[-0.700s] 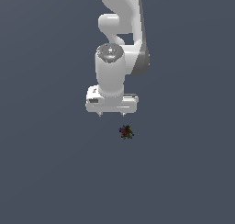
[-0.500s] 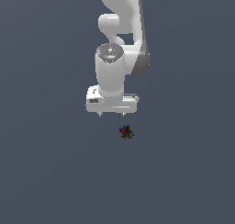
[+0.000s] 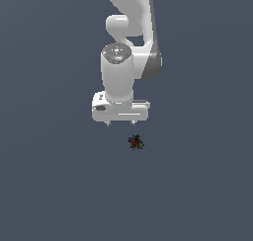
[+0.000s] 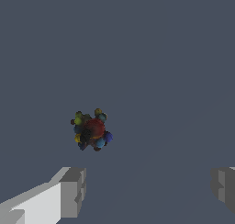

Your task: Pick up the object and move it to a goal position.

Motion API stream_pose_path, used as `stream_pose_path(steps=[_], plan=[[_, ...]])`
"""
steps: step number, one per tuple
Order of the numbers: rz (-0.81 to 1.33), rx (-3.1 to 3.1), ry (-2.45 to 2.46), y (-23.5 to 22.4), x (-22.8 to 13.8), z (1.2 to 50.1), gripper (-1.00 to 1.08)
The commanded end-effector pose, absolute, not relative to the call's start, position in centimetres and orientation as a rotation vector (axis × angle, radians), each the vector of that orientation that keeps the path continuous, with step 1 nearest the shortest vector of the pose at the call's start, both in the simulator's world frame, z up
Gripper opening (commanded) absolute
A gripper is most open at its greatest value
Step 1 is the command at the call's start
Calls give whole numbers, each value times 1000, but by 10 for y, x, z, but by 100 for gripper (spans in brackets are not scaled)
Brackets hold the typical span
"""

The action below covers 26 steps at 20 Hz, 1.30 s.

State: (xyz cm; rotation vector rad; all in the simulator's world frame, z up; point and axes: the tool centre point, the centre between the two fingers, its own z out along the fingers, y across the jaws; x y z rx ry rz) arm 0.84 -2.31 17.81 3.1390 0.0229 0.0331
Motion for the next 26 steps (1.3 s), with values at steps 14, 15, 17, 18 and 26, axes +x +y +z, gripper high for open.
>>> stream_pose_path(steps=[14, 15, 17, 18, 26], plan=[[9, 3121, 309, 21, 15, 113, 100], [7, 3119, 336, 26, 15, 106, 100], [4, 3115, 381, 33, 15, 96, 100], [3, 3114, 399, 36, 15, 92, 100], [-2, 3110, 443, 44, 14, 81, 100]])
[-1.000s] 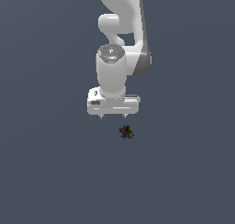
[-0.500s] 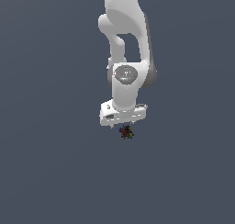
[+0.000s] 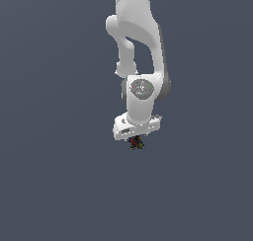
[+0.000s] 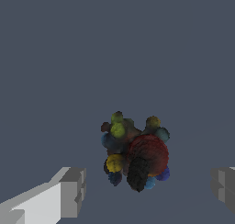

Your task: Pick up the object and move it to a goal position.

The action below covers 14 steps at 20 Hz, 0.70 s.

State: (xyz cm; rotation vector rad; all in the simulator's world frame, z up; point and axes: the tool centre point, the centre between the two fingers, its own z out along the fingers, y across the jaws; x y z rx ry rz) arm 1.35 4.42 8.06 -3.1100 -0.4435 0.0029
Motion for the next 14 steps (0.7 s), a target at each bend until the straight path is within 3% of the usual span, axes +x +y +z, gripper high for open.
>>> stream_pose_path(steps=[1, 14], plan=[[2, -3110, -443, 44, 14, 79, 100], [0, -3109, -450, 45, 13, 30, 100]])
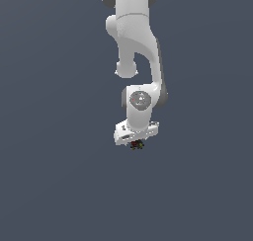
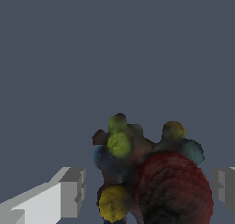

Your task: Pick up the object and move it to a goal position.

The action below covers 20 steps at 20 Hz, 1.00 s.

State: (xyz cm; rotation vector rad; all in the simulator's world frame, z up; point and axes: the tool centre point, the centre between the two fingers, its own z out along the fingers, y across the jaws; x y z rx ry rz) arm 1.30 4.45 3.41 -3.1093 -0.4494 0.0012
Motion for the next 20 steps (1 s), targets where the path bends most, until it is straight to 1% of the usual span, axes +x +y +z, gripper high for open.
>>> stream_pose_path(steps=[1, 2, 3, 12, 20], plan=[[0, -3109, -450, 45, 14, 30, 100], [0, -3109, -450, 45, 14, 30, 100], [0, -3109, -450, 45, 14, 30, -100], [0, -3109, -450, 45, 14, 30, -100], [-12, -3111, -447, 40, 13, 46, -100]])
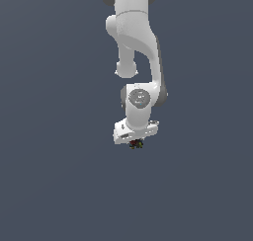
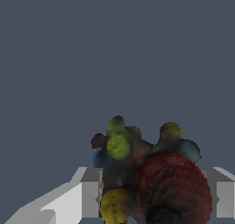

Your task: Pick up the object and move it to a goal position.

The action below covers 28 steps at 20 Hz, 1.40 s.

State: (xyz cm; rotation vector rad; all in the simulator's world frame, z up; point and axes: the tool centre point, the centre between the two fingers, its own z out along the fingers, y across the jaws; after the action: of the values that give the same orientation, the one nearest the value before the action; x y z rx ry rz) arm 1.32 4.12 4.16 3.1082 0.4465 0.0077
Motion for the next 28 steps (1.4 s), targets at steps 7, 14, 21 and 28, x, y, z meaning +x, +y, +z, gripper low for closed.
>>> stream_pose_path(steps=[7, 14, 21, 28], plan=[[10, 3108, 447, 31, 2, 80, -100], [8, 3108, 448, 16, -16, 138, -100], [5, 3109, 449, -3, -37, 210, -100], [3, 3110, 450, -20, -55, 276, -100]])
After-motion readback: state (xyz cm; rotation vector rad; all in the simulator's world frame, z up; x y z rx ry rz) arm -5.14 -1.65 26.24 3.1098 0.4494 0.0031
